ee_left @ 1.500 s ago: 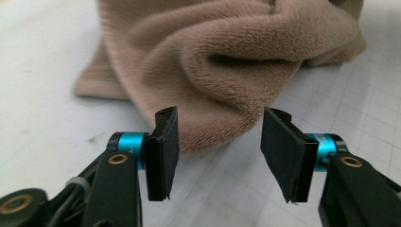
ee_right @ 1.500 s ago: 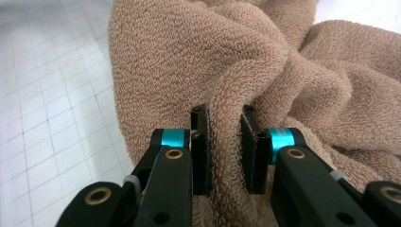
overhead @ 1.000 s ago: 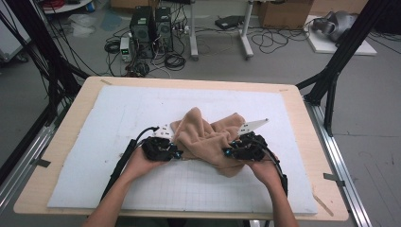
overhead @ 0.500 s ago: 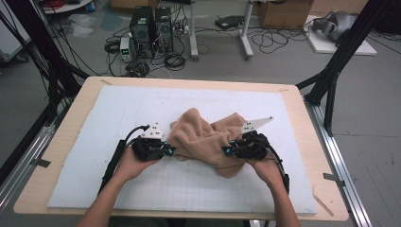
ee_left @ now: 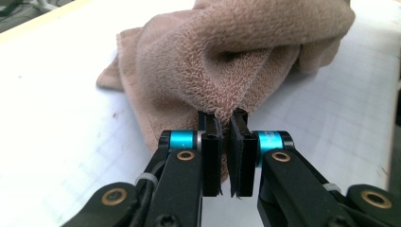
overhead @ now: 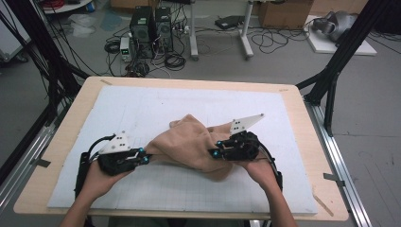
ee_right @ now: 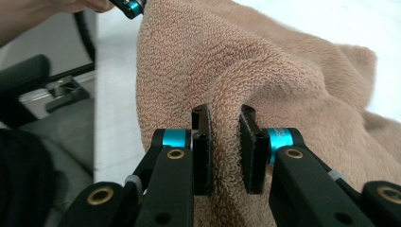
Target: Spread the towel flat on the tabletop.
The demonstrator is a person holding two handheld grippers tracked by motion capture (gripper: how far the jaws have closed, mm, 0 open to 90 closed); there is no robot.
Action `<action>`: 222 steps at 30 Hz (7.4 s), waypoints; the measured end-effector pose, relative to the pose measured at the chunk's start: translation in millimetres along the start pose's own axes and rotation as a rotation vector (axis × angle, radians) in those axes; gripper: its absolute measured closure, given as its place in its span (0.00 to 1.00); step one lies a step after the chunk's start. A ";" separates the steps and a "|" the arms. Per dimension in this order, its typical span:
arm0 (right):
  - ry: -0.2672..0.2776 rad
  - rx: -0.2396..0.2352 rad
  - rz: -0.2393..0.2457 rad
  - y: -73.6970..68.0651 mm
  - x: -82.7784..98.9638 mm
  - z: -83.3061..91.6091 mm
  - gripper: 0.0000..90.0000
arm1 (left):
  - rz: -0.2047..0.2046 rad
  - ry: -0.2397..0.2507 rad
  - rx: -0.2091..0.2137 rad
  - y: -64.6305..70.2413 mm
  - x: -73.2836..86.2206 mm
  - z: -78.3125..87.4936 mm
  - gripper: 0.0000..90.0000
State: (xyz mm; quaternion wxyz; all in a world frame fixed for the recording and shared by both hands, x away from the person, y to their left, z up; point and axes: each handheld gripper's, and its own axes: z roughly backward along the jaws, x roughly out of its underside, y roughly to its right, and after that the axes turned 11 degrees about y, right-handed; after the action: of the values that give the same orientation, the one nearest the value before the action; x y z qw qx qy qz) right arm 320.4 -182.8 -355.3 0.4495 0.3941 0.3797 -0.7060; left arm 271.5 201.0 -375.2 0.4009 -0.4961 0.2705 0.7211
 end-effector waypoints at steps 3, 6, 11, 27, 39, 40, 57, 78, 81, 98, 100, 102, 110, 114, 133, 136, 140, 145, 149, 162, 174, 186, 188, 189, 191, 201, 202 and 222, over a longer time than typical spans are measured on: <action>-0.012 -0.040 0.013 -12.9 0.3 -9.2 0.87 | 0.022 0.017 -0.004 7.9 9.6 19.6 0.94; -0.039 -0.069 0.032 -27.5 10.2 -18.7 0.87 | 0.013 -0.001 -0.003 20.5 20.1 33.6 0.94; -0.079 -0.084 0.013 -44.9 38.3 -24.5 0.86 | 0.015 -0.064 0.045 40.4 39.2 35.8 0.94; 0.044 0.101 0.015 -29.3 24.9 35.5 0.59 | -0.021 0.002 0.051 19.5 -1.2 35.0 0.58; -0.017 0.170 -0.064 17.2 36.5 3.0 0.44 | -0.015 0.011 0.061 -21.5 -19.7 -70.5 0.53; -0.014 0.160 -0.058 16.2 33.8 0.7 0.45 | -0.020 0.016 0.073 -21.8 -18.8 -75.4 0.53; -0.116 0.077 -0.115 26.6 62.9 -24.2 0.83 | 0.032 -0.215 0.087 -26.9 12.1 -108.8 0.90; -0.060 0.051 0.004 -12.0 14.6 -8.2 0.90 | 0.078 -0.064 -0.005 -19.2 -0.7 4.5 0.91; -0.087 0.019 -0.013 -22.5 28.6 -13.2 0.90 | 0.093 -0.073 0.012 -5.9 16.7 14.8 0.91; -0.028 -0.019 -0.023 -32.2 29.6 0.0 0.60 | 0.096 -0.069 0.029 -2.4 16.8 23.5 0.66; 0.002 0.020 -0.014 -25.4 21.5 12.1 0.56 | 0.084 -0.048 0.025 -4.7 7.8 25.5 0.62; 0.006 0.038 -0.012 -22.7 19.6 15.1 0.56 | 0.072 -0.032 0.016 -8.8 0.7 25.3 0.61; -0.056 0.165 -0.021 13.6 24.3 7.1 0.59 | 0.046 -0.033 -0.082 -36.3 0.3 -2.6 0.55; -0.093 0.194 -0.059 24.8 48.5 -4.9 0.60 | 0.043 -0.061 -0.099 -49.5 6.8 -22.6 0.56; -0.171 0.196 -0.056 23.8 75.7 -24.9 0.92 | 0.127 -0.227 -0.132 -61.2 42.2 -63.8 0.87; -0.175 0.193 -0.050 23.3 74.7 -24.5 0.94 | 0.134 -0.227 -0.119 -61.5 41.9 -63.7 0.94; -0.169 0.190 -0.028 22.0 67.3 -19.6 0.95 | 0.106 -0.239 -0.123 -59.3 40.0 -61.8 0.95; -0.126 0.217 -0.002 24.2 43.8 1.0 0.95 | 0.084 -0.193 -0.147 -56.2 31.4 -50.6 0.95; -0.094 0.229 0.012 28.0 26.5 13.3 0.95 | 0.086 -0.137 -0.167 -57.1 22.3 -36.4 0.96; -0.073 0.148 -0.011 41.0 1.7 19.0 0.95 | 0.102 -0.031 -0.173 -60.7 -6.9 -15.6 0.96; 0.050 0.412 0.067 114.0 -97.5 35.0 0.86 | 0.025 0.111 -0.415 -127.3 -103.4 -44.6 0.92; -0.038 0.361 -0.064 117.1 -39.2 4.6 0.55 | 0.117 -0.007 -0.263 -109.0 -50.5 -65.0 0.64; -0.045 0.342 -0.083 109.1 -27.0 5.8 0.54 | 0.129 -0.009 -0.242 -101.3 -38.1 -59.4 0.62; -0.063 0.327 -0.100 105.3 -23.0 6.6 0.53 | 0.129 -0.009 -0.239 -96.8 -32.7 -56.1 0.61; -0.038 0.278 -0.105 89.5 -11.9 10.2 0.53 | 0.123 -0.023 -0.224 -88.7 -24.5 -50.9 0.59; -0.016 0.133 -0.065 22.1 20.2 13.1 0.50 | 0.108 -0.037 -0.141 -34.9 16.3 -24.0 0.53; -0.015 0.125 -0.059 15.8 23.8 11.8 0.50 | 0.115 -0.034 -0.135 -30.8 20.3 -22.1 0.53; -0.145 0.084 -0.001 -12.7 57.4 -33.1 0.83 | 0.112 -0.161 -0.002 -2.0 57.5 -27.2 0.94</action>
State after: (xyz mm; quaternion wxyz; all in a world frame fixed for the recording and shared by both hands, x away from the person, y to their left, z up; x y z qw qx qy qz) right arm 299.3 -168.7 -417.8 0.4586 0.3604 0.3167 -0.7481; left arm 276.1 198.4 -438.6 0.3797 -0.4210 0.2640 0.7803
